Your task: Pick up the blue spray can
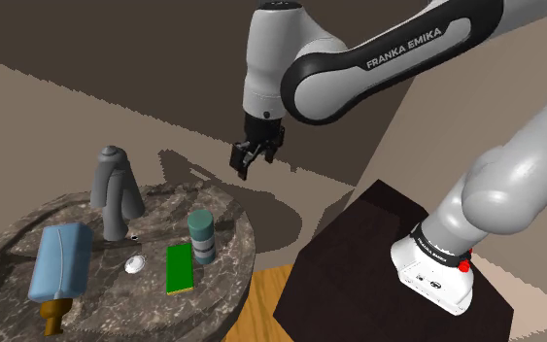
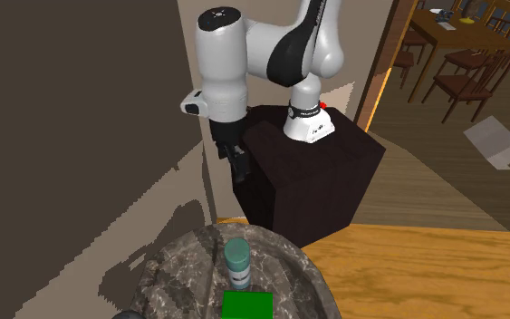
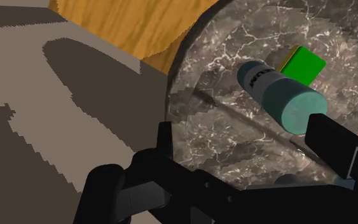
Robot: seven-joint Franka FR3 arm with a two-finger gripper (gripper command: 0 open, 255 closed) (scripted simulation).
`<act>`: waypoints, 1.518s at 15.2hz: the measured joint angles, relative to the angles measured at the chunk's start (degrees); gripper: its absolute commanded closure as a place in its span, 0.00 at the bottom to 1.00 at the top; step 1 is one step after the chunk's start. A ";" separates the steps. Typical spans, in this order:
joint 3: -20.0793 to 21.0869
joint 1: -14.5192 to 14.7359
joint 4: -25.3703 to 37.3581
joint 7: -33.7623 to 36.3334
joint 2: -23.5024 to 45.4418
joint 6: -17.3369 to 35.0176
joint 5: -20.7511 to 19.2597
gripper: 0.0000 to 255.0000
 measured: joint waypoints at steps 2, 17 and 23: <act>1.12 0.43 2.68 4.29 5.14 1.37 -3.72 0.00; -3.85 14.17 27.02 25.37 37.52 1.85 -24.09 0.00; -5.10 15.13 27.06 26.44 40.39 4.47 -25.72 1.00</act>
